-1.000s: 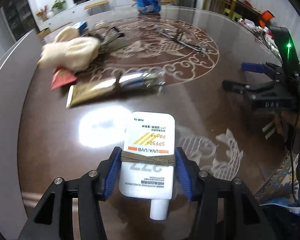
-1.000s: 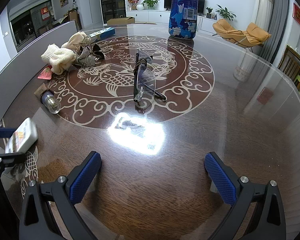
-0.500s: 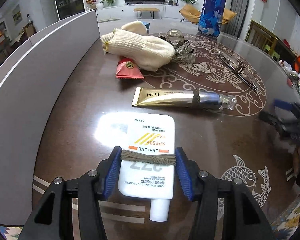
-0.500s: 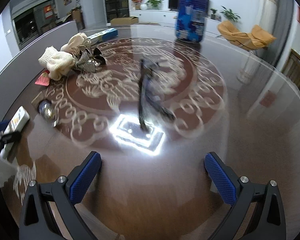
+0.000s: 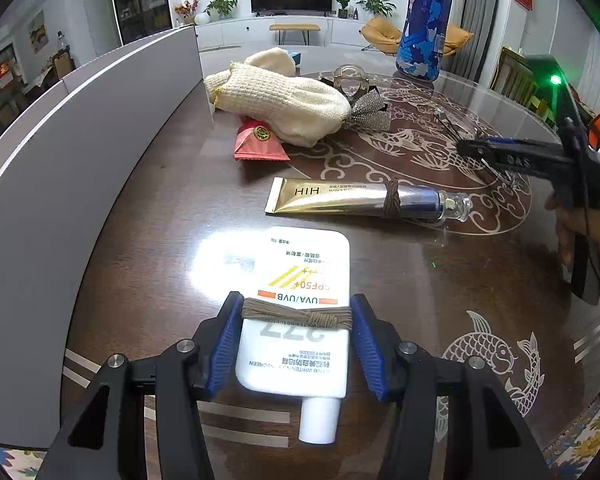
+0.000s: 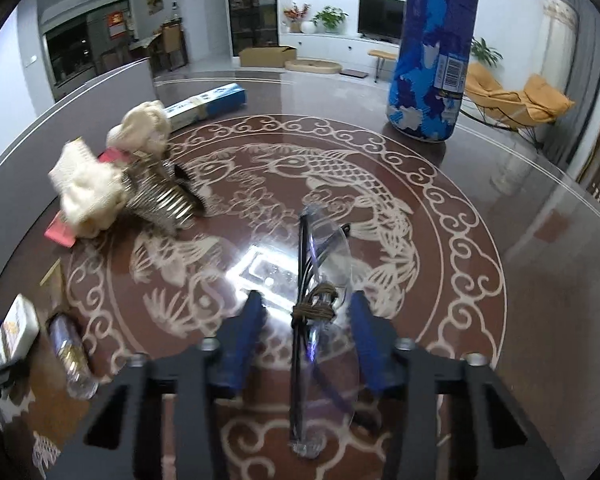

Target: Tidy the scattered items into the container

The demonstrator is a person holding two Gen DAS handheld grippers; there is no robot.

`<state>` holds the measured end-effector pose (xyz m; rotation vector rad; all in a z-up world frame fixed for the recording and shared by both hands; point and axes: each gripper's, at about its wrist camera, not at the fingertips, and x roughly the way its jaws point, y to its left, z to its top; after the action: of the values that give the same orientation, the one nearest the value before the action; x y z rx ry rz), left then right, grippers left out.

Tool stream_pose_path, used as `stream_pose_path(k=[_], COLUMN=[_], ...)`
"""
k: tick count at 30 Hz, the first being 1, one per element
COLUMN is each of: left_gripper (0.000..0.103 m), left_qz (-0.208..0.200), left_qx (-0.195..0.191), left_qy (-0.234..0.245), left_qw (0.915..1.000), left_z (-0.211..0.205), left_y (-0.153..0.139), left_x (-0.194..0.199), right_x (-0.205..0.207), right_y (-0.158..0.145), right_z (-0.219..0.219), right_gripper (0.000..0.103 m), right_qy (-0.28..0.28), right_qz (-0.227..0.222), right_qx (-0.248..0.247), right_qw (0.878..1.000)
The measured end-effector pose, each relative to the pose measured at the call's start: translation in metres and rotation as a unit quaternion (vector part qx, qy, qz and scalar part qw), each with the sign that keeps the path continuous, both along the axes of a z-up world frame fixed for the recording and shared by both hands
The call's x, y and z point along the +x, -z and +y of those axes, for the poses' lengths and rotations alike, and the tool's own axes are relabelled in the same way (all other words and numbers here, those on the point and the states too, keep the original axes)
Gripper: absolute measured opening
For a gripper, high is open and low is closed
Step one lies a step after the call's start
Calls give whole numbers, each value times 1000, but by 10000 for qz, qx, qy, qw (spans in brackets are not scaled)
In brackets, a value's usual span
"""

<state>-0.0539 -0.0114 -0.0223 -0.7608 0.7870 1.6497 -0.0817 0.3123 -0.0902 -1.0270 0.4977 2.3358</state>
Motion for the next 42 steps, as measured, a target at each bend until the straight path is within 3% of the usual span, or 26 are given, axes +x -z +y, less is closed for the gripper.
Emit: stream_pose_path(k=[9, 14, 17, 19, 21, 23, 26, 30, 34, 35, 42], left_gripper=[53, 53, 54, 63, 86, 97, 100, 103, 103, 103, 103], left_qz=[0, 28, 53, 89, 95, 92, 107, 88, 83, 82, 102], left_qx=[79, 97, 103, 93, 71, 78, 109, 79, 81, 85, 172], left_qy=[31, 6, 29, -13, -68, -127, -137, -148, -109, -86, -35], left_qw=[10000, 9999, 9999, 9999, 9999, 9998, 9998, 9998, 9999, 9999, 9998], left_z=[-2, -1, -2, -3, -3, -4, -4, 0, 0, 0, -2], left_y=[0, 0, 0, 0, 2, 5, 7, 9, 9, 9, 10], left_x=[0, 1, 1, 1, -1, -3, -4, -5, -5, -6, -5], right_x=[54, 70, 69, 67, 63, 58, 57, 57, 58, 57, 56], right_y=[0, 0, 1, 0, 0, 1, 2, 6, 7, 8, 10], right_z=[-75, -89, -85, -83, -83, -86, -86, -81, -79, -78, -78], right_gripper=[29, 30, 41, 44, 56, 67, 73, 93, 97, 103, 103], right_qy=[-429, -287, -172, -107, -118, -142, -133, 18, 69, 74, 71], right_qz=[76, 18, 30, 44, 22, -68, -68, -175, -220, -247, -269], right_qx=[16, 46, -19, -58, -62, -6, -60, -130, -146, -174, -181], right_qw=[9990, 9996, 9998, 9999, 9999, 9999, 9999, 9998, 9996, 9995, 9994])
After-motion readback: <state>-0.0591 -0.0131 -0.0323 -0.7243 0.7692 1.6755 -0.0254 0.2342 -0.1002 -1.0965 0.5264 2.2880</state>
